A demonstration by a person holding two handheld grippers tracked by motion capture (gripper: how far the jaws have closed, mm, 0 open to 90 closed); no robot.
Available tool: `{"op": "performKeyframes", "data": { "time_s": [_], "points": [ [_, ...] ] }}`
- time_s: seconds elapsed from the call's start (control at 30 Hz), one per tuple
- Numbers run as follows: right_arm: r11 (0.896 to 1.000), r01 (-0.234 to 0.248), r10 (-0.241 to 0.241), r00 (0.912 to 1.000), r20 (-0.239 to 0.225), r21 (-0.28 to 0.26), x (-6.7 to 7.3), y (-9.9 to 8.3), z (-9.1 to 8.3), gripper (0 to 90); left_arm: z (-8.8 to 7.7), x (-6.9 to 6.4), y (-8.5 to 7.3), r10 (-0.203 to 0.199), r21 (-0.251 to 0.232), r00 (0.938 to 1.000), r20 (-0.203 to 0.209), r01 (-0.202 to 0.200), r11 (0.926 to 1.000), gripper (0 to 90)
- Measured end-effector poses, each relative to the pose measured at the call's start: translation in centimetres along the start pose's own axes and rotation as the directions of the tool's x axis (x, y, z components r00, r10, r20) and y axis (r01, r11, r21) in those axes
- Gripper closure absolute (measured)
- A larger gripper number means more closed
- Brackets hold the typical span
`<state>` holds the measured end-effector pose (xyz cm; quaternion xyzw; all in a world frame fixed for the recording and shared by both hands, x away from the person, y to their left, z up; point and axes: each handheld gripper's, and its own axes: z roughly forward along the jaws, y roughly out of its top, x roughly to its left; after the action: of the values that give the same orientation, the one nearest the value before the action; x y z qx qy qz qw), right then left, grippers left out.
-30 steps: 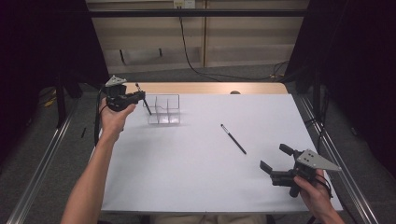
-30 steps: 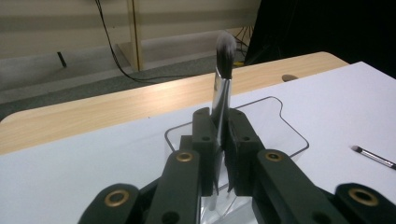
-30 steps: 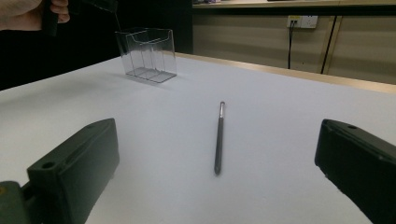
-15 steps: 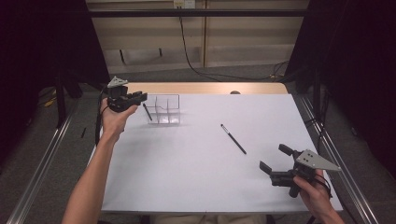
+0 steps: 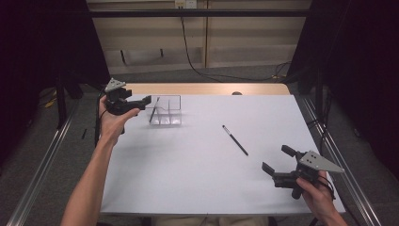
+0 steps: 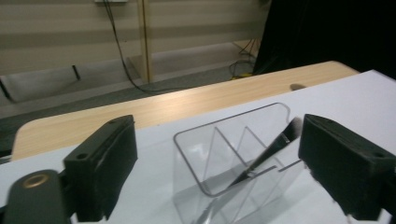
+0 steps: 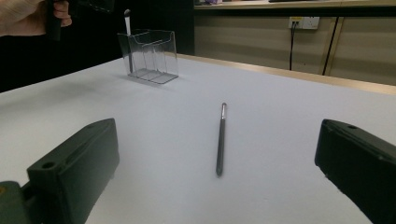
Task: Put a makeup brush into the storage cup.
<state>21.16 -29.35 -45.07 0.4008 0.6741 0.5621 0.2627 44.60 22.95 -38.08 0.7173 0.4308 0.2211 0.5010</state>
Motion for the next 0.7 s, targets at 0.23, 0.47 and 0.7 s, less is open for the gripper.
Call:
{"op": "performKeyframes", "data": {
  "time_s": [0.23, 0.47, 0.7],
  "points": [
    [1.0, 0.0, 0.0, 1.0, 0.004, 0.0, -0.1, 0.0, 0.0, 0.0, -1.2, -0.1, -0.3, 0.004, -0.019, 1.0, 0.008, -0.004, 0.9998, 5.3],
    [1.0, 0.002, -0.002, 1.0, 0.006, -0.003, -0.1, 0.1, 0.0, 0.0, -2.8, -0.1, -1.0, 0.014, -0.027, 0.9998, 0.013, -0.013, 0.9995, 3.2],
    [1.0, -0.002, 0.002, 1.0, 0.009, -0.002, -0.2, 0.0, -0.1, 0.0, -4.2, -1.8, -1.8, 0.058, -0.069, 0.9973, 0.044, -0.055, 0.9961, 4.5]
  ]
}}
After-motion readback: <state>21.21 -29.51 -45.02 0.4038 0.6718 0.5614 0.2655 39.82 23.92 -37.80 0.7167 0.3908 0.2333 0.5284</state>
